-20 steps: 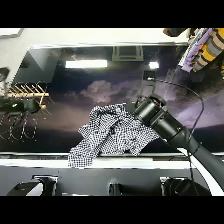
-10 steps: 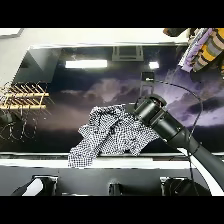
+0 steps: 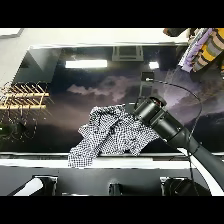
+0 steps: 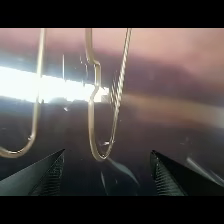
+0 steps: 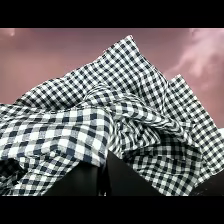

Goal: Fold the clothes and pants, and hang the long-sleeved shirts on hangers.

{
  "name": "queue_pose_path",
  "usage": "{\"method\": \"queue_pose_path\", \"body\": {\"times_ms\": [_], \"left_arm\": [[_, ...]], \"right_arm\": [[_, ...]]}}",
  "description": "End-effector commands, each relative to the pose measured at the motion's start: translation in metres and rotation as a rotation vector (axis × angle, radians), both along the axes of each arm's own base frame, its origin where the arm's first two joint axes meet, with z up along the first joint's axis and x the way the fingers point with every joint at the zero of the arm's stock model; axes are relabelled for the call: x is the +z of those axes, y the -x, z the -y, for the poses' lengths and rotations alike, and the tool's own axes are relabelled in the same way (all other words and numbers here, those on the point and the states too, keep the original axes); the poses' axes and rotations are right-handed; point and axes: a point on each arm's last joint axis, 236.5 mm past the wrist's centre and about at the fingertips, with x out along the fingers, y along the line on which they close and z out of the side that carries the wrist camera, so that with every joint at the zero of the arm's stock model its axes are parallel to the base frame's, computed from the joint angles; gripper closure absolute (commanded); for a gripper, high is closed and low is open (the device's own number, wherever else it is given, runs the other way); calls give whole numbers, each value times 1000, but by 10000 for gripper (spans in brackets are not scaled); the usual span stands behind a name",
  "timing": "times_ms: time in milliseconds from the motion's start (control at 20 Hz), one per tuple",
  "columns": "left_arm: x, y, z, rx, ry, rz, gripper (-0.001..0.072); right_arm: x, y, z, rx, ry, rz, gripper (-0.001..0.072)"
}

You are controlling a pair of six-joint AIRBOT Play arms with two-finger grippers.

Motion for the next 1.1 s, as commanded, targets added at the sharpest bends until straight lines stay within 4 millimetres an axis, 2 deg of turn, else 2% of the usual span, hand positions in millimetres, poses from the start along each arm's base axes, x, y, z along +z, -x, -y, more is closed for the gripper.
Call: {"method": "queue_pose_path", "body": {"times_ms": [0,150,350,600,750,800,950,1050], "left_arm": [[-29,5,3,-38,1,-20,96],[-46,7,5,-68,-16,-47,107],[-62,-4,15,-116,-30,-55,108],[-77,-15,26,-159,-35,-62,112],[-81,-16,24,-153,-39,-69,119],[-82,-16,22,-151,-45,-73,218],[-84,-15,21,-154,-52,-77,435],[-84,-16,20,-153,-53,-76,665]], "right_arm": [[0,0,0,-1,2,-2,680],[-1,1,1,-2,3,-4,680],[-1,1,1,-3,4,-4,680],[-1,2,2,-6,8,-9,680],[-2,3,4,-11,15,-16,679],[-2,4,5,-13,16,-18,679],[-2,4,5,-12,16,-17,679],[-2,4,5,-13,16,-18,679]]}}
